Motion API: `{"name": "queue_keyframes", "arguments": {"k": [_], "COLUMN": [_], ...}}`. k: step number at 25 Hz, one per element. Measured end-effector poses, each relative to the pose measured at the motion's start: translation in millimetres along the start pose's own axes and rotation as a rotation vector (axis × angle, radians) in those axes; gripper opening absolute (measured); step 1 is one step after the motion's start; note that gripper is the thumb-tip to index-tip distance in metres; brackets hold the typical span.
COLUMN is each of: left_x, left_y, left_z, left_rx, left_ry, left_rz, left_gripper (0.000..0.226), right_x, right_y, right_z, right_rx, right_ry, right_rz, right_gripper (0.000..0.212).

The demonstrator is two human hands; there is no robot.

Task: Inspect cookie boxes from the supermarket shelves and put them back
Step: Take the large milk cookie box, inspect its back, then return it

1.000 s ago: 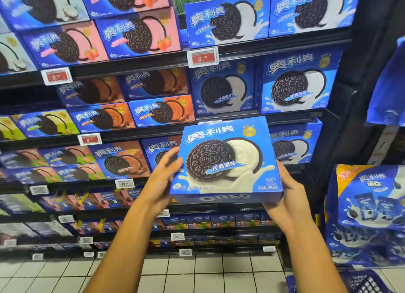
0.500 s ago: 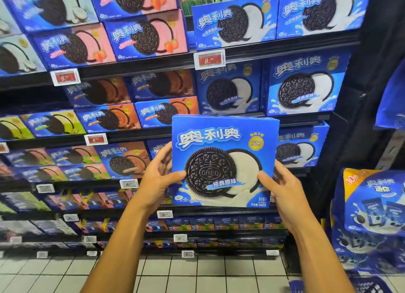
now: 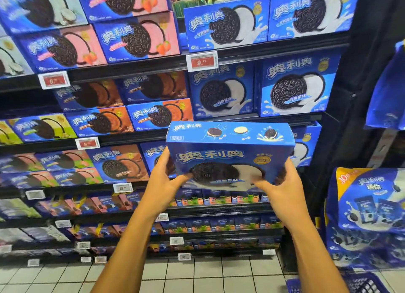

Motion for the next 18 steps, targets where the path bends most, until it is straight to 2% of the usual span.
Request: {"name": "queue_keyframes", "arguments": {"k": [5,9,18], "left_x": [-12,-18,-22], "left_y": [9,19,14], "left_z": [-14,-28,-23], "left_rx": [0.05,0.04,-0.049], "left_ry": [-0.043,-0.143,-0.275], "left_rz": [0.145,0.307,0.35], "left_gripper": [0.062,0.038,0.039], "right_x": [2,-1,0], "right_y": [1,1,5], "right_z": [6,15,3], "right_rx": [-0.035,-0.007,-0.001], "right_ry": [0.1,0.079,0.069], "right_rz": [0.012,-0.012,-0.074], "right_gripper": [0.065,0.044,0.046]}}
Point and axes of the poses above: each hand's wrist, its own y-axis away from the middle knuckle, its own x-axis out of the back of the hand, z = x × y, the point moved 2 cm from there along -y, towards the middle knuckle, and after that the axes turned 3 degrees about -x, right-handed, at the moved point
